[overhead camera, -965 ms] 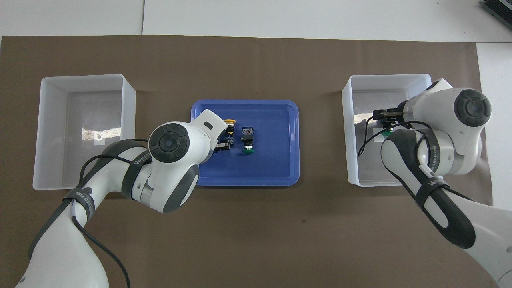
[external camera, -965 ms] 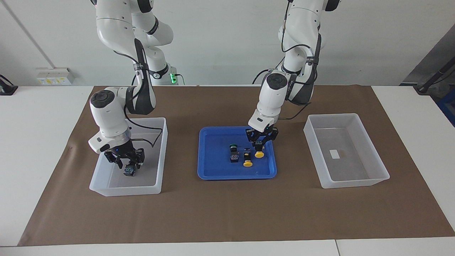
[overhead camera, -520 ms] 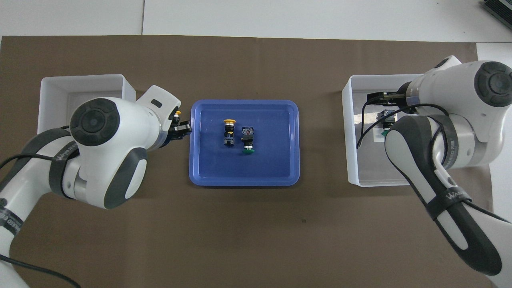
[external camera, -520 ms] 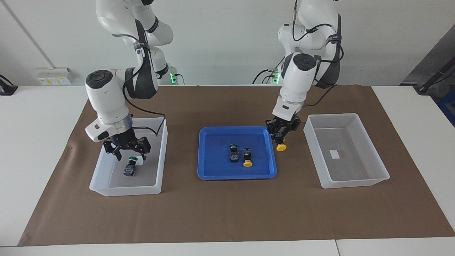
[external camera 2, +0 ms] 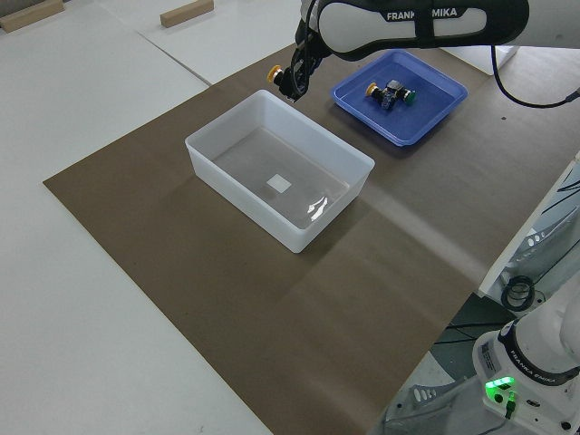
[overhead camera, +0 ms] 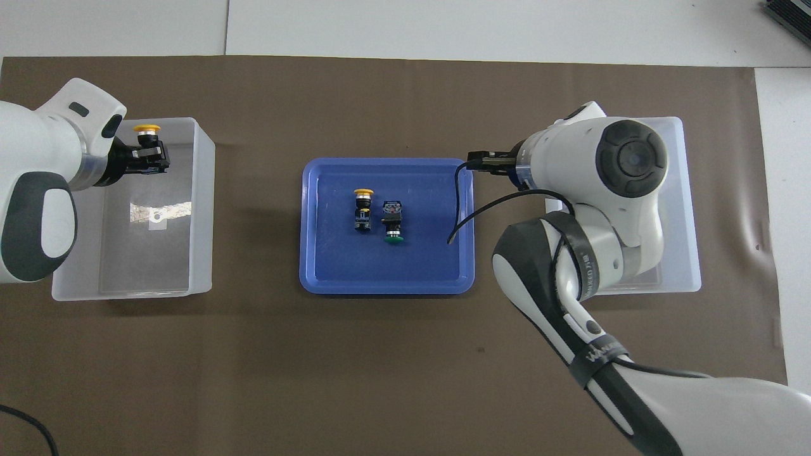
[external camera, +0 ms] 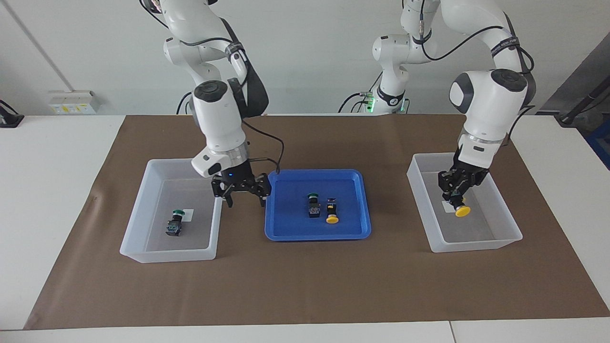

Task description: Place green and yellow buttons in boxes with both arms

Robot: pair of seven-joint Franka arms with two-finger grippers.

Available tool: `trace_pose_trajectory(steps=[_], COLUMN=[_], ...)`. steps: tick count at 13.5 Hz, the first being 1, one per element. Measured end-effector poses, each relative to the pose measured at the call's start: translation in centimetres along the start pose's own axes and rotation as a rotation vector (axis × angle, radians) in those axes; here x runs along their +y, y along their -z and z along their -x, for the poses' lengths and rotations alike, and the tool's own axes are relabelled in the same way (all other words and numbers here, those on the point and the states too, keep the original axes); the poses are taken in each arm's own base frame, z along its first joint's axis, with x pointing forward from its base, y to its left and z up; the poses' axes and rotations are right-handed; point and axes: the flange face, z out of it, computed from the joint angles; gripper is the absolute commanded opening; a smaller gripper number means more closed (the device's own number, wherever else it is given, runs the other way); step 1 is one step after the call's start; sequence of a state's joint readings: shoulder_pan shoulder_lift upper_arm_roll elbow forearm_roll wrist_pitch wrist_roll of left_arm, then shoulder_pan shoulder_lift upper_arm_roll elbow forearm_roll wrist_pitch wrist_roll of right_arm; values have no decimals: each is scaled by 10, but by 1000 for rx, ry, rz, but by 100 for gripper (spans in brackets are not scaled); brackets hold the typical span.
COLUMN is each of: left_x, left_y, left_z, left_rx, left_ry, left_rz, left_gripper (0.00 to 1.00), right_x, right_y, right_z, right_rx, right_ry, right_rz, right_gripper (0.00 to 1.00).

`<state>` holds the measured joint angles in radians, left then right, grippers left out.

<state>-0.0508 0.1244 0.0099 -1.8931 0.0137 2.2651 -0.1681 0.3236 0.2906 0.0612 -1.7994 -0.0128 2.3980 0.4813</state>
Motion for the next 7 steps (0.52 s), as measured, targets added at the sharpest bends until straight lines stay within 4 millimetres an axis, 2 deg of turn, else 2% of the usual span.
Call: trace_pose_trajectory(steps=[2,4,7], left_x=[-30,-50,-55], left_y=[-12,-31,-67], left_z=[-3,0,7], left_rx=[3,-4,-18], left_ry=[-64,-116,-165], left_rz=[-12,-20,-20], left_gripper=[0,0,0], right_x=[-38,-67,-104], right_y=[-23,-42,-77], right_z=[20,39,73], right_rx=[2,-1,-18], right_ry=[-5,-10,39], right_rz=[-27,-47,-47], right_gripper=[100,100,100])
